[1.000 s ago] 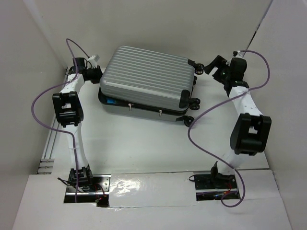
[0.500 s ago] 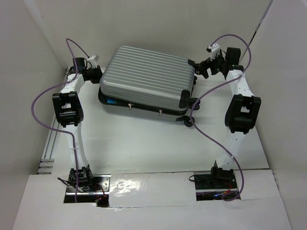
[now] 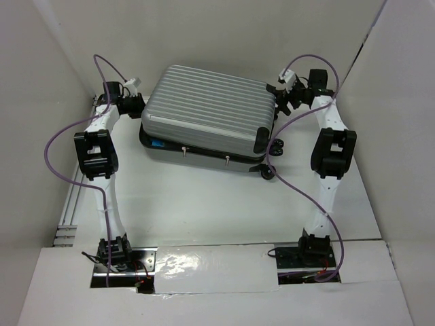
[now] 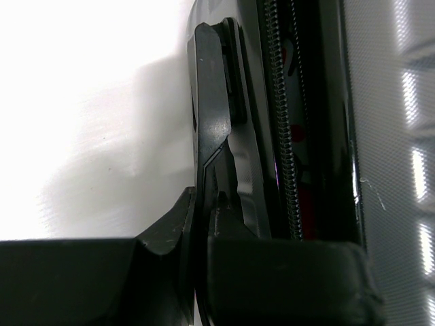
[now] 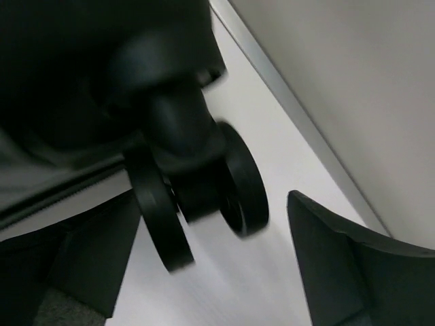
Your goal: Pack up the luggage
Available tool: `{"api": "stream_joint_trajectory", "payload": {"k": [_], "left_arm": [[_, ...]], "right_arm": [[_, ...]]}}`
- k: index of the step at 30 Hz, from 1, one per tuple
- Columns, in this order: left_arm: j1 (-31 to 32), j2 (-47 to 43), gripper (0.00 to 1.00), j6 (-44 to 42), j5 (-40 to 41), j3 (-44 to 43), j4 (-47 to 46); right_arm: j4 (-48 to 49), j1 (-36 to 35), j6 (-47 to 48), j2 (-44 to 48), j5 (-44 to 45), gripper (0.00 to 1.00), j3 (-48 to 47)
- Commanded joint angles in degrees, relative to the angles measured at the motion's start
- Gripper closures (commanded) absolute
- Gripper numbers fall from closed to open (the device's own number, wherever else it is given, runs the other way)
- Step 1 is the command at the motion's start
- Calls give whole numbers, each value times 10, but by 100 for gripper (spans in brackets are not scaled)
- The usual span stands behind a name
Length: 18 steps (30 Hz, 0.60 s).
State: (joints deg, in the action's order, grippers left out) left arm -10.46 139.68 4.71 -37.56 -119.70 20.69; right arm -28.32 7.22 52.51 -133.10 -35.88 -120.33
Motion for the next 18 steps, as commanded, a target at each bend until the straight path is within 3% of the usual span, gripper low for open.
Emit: {"api": "stream_joint_trajectory", "payload": {"k": [1, 4, 5, 6, 8, 9, 12, 18], "left_arm": [[-22, 39, 100, -71, 21, -6, -43], [-22, 39, 100, -71, 21, -6, -43], [-22, 39, 100, -71, 21, -6, -43], [-22, 39, 100, -71, 27, -6, -43], [-22, 39, 100, -76, 28, -6, -43], [-22, 39, 100, -76, 28, -6, -43], [-22, 39, 100, -76, 33, -6, -43], [-22, 34, 100, -65, 14, 4, -56]], "right_arm": [[30, -26, 22, 5, -21, 9, -38], [61, -40, 15, 5, -16, 24, -38], [61, -40, 15, 5, -16, 43, -38], [68, -46, 15, 5, -8, 52, -38], [60, -46, 25, 10, 5, 80, -44], [65, -51, 25, 21, 14, 100, -44], [80, -51, 25, 59, 50, 100, -16], [264, -78, -41, 158, 181, 100, 83]]}}
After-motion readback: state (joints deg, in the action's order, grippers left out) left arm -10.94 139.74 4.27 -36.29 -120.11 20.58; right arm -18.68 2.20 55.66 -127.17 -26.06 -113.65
